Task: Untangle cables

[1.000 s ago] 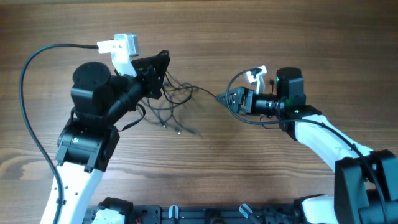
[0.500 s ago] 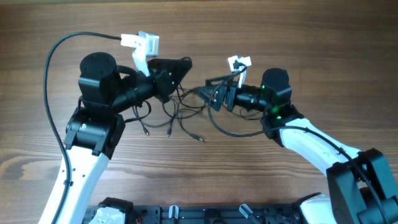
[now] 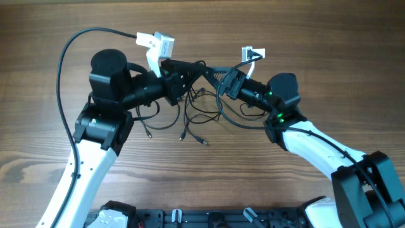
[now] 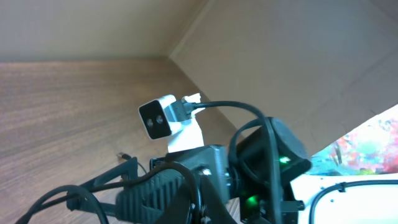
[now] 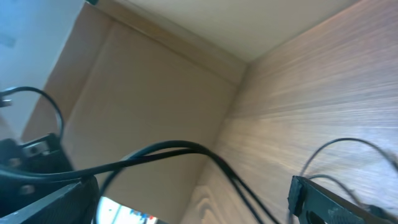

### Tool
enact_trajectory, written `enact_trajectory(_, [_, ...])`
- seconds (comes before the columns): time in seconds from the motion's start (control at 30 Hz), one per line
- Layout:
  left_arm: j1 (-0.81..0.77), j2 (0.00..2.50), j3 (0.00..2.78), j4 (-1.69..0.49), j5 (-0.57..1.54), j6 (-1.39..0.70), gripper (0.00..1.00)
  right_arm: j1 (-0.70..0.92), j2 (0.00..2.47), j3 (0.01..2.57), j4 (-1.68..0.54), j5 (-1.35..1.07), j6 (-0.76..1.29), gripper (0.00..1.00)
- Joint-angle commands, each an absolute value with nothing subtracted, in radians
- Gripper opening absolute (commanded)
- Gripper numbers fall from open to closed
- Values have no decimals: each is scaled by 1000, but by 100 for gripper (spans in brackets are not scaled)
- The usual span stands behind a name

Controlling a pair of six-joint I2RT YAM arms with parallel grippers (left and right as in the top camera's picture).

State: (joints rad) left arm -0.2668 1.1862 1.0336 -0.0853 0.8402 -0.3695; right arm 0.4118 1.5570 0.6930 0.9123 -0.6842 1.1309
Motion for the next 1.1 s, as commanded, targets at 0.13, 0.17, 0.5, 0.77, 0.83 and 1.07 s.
enact_trajectory(0.13, [-271, 1232, 1046, -52, 864, -344, 4, 484, 1565, 701, 917, -674, 1205, 99])
enact_trajectory(0.17, [-271, 1232, 1046, -40, 868, -348, 4, 488, 1565, 701, 915, -649, 1205, 100])
enact_trajectory(0.5, [-212, 1203, 1046, 289, 1214, -527, 4, 458, 1565, 701, 469, -153, 1125, 75])
enact_trajectory(0.77, [133, 1122, 1046, 442, 1238, -678, 4, 244, 1565, 701, 163, -21, 1029, 77])
enact_trajectory(0.83, [236, 1111, 1046, 491, 1237, -717, 4, 163, 1565, 701, 104, -22, 1000, 78])
enact_trajectory(1.07, [505, 1112, 1046, 596, 992, -884, 4, 19, 1565, 699, -34, -22, 922, 79])
